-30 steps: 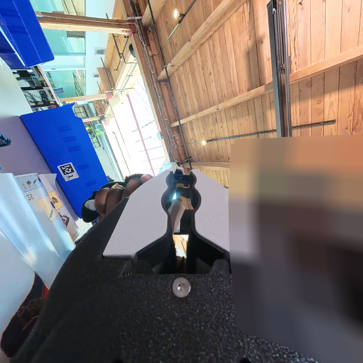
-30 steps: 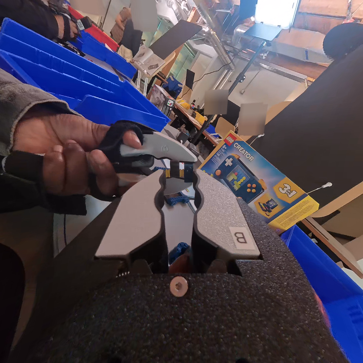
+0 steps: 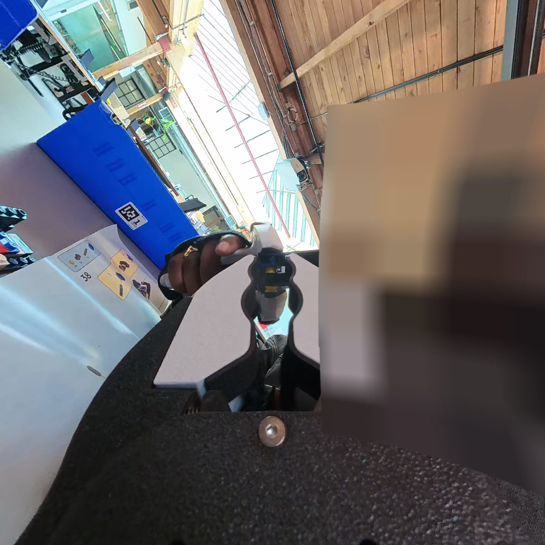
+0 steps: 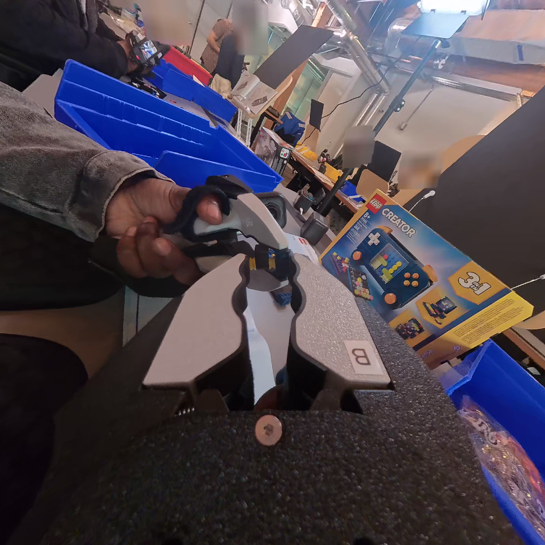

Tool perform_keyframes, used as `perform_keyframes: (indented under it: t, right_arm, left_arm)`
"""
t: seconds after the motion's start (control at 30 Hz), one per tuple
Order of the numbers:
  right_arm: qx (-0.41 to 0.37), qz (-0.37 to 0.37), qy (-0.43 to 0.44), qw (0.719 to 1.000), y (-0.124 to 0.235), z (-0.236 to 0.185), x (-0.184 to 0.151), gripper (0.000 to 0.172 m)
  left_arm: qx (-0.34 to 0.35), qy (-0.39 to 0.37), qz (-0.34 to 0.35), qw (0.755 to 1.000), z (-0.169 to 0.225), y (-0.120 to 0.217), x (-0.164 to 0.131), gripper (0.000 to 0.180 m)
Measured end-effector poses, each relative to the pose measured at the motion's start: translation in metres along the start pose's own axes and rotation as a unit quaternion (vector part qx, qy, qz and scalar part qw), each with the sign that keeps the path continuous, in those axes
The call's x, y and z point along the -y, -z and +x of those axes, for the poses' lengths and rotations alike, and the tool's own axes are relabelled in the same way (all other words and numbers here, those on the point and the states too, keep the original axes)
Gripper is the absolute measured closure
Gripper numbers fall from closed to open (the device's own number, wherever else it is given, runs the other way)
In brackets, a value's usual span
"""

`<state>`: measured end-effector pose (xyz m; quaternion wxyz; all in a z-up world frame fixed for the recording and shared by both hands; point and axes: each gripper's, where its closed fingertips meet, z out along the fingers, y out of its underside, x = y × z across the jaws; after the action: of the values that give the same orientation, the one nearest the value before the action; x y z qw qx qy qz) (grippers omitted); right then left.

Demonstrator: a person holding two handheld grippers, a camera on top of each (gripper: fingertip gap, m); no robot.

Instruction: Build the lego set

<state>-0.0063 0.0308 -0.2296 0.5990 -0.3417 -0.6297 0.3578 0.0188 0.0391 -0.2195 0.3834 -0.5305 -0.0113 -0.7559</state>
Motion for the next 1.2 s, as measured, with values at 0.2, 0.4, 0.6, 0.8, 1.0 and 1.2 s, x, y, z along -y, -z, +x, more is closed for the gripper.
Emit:
perform_keyframes:
  t: [0.2, 0.4, 0.6, 0.8, 1.0, 1.2]
  right_arm:
    - [0.044, 0.022, -0.041, 0.998, 0.005, -0.004, 0.004, 0.146]
    - [0.081, -0.007, 0.007, 0.997, 0.007, -0.015, 0.0, 0.146]
    - [0.05, 0.026, 0.013, 0.998, 0.008, -0.008, 0.012, 0.145]
    - [-0.134, 0.101, 0.056, 0.984, 0.012, 0.019, 0.042, 0.137]
    - [-0.185, 0.049, 0.177, 0.965, -0.001, 0.012, 0.045, 0.145]
    - [-0.189, 0.036, 0.192, 0.962, -0.003, 0.011, 0.042, 0.163]
  left_arm:
    - [0.008, -0.034, -0.023, 0.999, 0.003, 0.002, 0.001, 0.154]
    - [0.039, -0.08, -0.084, 0.993, -0.002, 0.001, -0.014, 0.164]
    - [-0.01, -0.082, -0.045, 0.996, 0.011, -0.003, -0.009, 0.164]
    - [-0.129, -0.029, 0.197, 0.972, 0.042, 0.019, 0.044, 0.164]
    - [-0.153, 0.012, 0.249, 0.956, 0.044, 0.013, 0.037, 0.164]
    - [-0.137, 0.043, 0.231, 0.962, 0.033, 0.001, 0.022, 0.164]
